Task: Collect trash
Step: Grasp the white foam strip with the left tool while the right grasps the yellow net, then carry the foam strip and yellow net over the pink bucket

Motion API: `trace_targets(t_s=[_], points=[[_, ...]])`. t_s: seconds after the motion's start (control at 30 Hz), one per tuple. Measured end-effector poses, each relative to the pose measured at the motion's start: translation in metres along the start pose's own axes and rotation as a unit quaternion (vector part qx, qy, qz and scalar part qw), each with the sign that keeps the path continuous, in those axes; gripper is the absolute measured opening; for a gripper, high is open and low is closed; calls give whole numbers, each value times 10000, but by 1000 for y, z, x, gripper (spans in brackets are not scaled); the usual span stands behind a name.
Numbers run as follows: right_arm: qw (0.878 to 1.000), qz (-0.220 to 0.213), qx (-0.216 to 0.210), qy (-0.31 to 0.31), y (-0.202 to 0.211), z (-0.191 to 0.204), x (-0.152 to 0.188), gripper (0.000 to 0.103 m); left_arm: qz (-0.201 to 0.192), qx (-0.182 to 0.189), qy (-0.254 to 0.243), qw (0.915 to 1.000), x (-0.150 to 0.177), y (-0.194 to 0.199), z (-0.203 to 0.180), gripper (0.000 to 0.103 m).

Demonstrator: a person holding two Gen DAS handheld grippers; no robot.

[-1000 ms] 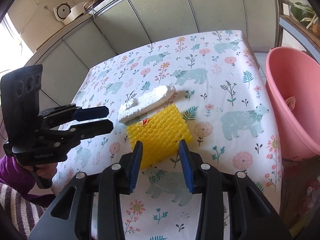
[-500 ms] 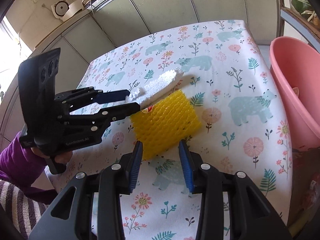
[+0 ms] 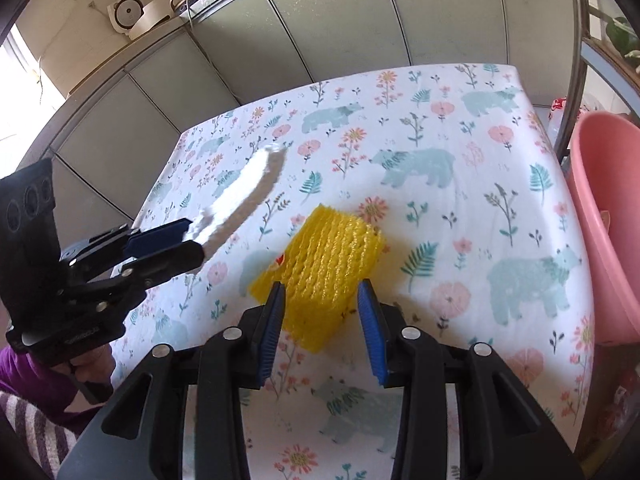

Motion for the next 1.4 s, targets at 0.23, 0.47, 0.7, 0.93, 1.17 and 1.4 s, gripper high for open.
trace_targets(t_s=[0.23, 0.47, 0.7, 0.93, 1.17, 1.4], points=[[9999, 113, 104, 49, 3, 9, 12, 38, -76, -71, 339, 9994, 8, 14, 18, 33], [9993, 99, 349, 124, -7, 9, 11, 38, -131, 2, 373, 9992, 9, 17, 16, 33], [9974, 90, 560, 455, -12, 13, 18, 24, -177, 24, 345, 9992, 8, 20, 10, 33], [9963, -248, 581, 586, 10, 18, 19, 7, -251, -38, 351, 9991, 7, 25, 7, 33], [9896, -938, 861, 673, 68, 19, 16, 7, -396, 11, 340, 9986, -8, 30, -3, 33], [9735, -1653, 1480, 560, 133, -2, 9, 7, -653, 139, 167, 9976, -33, 26, -37, 33]])
Point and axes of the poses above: each gripper's, at about its wrist camera, not at the fingertips, and y roughly against the way its jaws point, z to its left, x to its underside, the point moved 5 cm from there along -y, roughly the way its jaws point, and after that the axes turned 6 degrees about -x, right-handed, at the moved point
